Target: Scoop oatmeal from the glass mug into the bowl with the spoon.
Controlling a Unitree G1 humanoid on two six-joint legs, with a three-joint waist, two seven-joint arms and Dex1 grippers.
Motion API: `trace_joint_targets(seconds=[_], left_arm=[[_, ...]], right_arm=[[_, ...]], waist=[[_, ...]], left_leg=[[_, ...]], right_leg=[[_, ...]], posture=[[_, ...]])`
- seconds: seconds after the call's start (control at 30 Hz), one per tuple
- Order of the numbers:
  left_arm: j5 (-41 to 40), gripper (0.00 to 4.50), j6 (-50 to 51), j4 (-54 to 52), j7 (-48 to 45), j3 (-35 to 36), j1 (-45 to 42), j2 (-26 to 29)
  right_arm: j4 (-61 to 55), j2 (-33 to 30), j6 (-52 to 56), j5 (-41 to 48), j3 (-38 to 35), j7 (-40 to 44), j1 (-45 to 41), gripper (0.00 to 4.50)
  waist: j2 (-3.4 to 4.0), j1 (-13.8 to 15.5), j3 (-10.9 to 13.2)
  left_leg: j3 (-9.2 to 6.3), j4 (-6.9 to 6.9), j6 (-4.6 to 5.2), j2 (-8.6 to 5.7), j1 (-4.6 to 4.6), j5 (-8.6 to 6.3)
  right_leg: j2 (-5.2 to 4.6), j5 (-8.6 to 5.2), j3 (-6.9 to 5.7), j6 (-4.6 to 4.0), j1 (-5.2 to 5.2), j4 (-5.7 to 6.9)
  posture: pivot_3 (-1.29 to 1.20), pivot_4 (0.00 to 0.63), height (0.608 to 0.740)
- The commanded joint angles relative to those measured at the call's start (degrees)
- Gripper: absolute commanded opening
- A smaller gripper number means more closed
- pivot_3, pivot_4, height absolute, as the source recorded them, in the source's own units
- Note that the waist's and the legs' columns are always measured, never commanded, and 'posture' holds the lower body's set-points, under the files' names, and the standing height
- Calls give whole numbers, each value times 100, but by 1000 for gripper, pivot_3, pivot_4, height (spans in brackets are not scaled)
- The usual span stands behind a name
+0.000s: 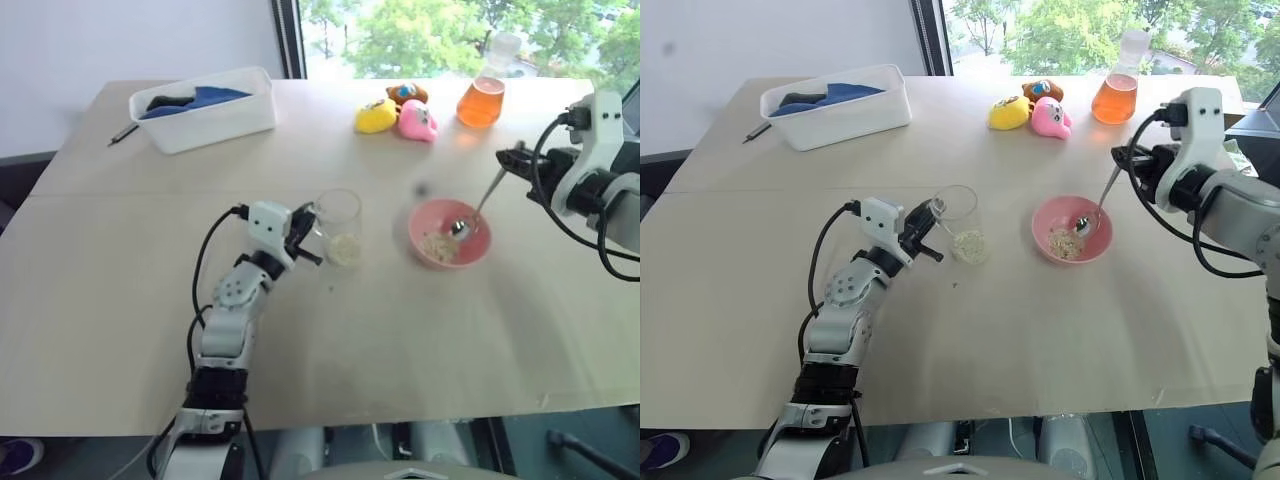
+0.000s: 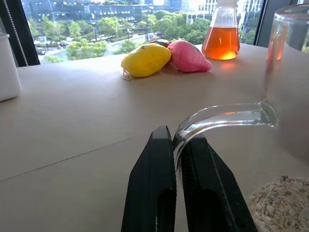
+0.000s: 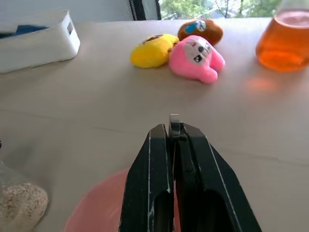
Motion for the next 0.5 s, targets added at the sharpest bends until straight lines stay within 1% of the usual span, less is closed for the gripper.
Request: trace_joint_targets(seconds=[0.03, 0.13, 0.2, 0.27, 0.33, 0.43, 0.5], left_arm=[[-16, 143, -172, -180, 46, 22, 27, -5], [-17, 143, -181, -192, 64, 54, 35, 8], [-10, 143, -190, -234, 85, 51, 87, 4], [7, 143, -201, -282, 112, 37, 146, -6], [19, 143, -200, -322, 144, 34, 183, -16], [27, 143, -194, -345, 177, 36, 205, -15], [31, 143, -195, -346, 192, 36, 205, -11]], right_arm=[[-378, -176, -9, -605, 163, 669, -366, 0], [-391, -211, -14, -1067, 347, 1081, -560, 0], [-264, -38, 53, -1104, 248, 1132, -569, 0], [2, 242, 138, -995, -44, 1042, -503, 0], [378, 609, 259, -707, -518, 772, -503, 0], [981, 1115, 449, -232, -1248, 238, -736, 0], [1258, 1358, 527, 19, -1583, -70, -969, 0]], waist=[[0, 1, 0], [0, 21, 0], [0, 43, 0], [-2, 46, -1], [-2, 55, -1], [-2, 63, -1], [-1, 62, -1]], left_leg=[[1, 0, 0, 0, 0, 0], [0, 2, 0, 0, 0, 0], [0, 3, 0, 0, 0, 0], [1, 3, 0, 0, 0, 0], [0, 7, 0, 0, -1, 0], [1, 14, 0, 0, -2, 0], [2, 17, 0, 0, -2, 0]], right_leg=[[0, 0, 0, 0, 0, 0], [0, 0, 0, 0, 0, 1], [0, 0, 0, 0, 0, 1], [0, 0, 0, 0, 0, 1], [0, 0, -2, 0, 1, 3], [-1, 0, -2, 0, 2, 8], [-1, 0, -2, 0, 2, 11]], posture=[[0, 150, 740], [0, 150, 740], [0, 150, 740], [0, 150, 740], [0, 150, 740], [0, 150, 740], [0, 150, 740]])
